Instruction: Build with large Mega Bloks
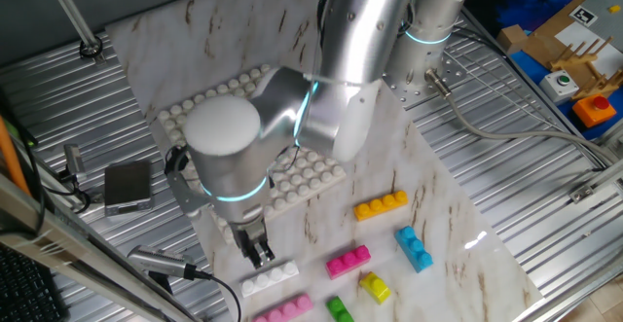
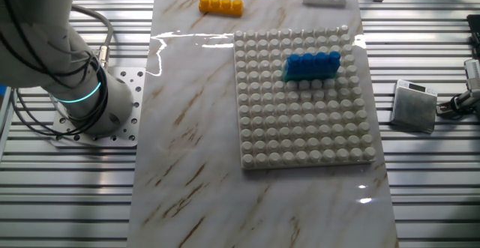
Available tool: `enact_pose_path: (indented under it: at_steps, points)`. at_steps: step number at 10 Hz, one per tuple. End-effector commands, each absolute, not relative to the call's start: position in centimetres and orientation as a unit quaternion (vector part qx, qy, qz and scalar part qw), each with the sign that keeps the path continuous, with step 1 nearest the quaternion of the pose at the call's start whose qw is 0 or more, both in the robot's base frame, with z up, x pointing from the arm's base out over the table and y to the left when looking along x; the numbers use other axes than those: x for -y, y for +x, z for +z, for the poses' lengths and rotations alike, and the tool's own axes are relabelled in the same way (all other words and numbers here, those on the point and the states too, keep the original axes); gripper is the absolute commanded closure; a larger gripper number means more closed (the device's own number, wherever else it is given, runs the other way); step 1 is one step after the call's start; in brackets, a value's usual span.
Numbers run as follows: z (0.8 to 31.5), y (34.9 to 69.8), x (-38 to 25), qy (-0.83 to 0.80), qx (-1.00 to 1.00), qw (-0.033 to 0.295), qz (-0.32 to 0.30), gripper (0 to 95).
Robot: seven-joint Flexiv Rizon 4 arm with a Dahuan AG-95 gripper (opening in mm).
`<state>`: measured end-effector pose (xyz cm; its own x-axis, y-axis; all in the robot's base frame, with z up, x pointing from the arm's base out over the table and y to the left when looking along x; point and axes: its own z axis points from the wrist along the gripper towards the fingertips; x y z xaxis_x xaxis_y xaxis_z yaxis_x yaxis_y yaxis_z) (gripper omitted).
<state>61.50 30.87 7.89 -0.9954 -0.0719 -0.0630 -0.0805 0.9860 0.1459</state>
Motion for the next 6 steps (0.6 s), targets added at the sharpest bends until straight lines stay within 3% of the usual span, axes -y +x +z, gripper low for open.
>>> enact_pose_path:
  at_steps: [1, 3, 4, 6]
  points:
    - [7.6, 61.7, -31.4, -0.038, -0.996, 0.029, 0.075, 76.0]
    - [7.2, 61.7, -32.2, -0.036, -0.996, 0.031, 0.075, 76.0]
    - [7.0, 61.8, -32.5, -0.034, -0.996, 0.032, 0.075, 57.0]
    - [6.5, 61.6, -33.0, -0.028, -0.996, 0.033, 0.074, 57.0]
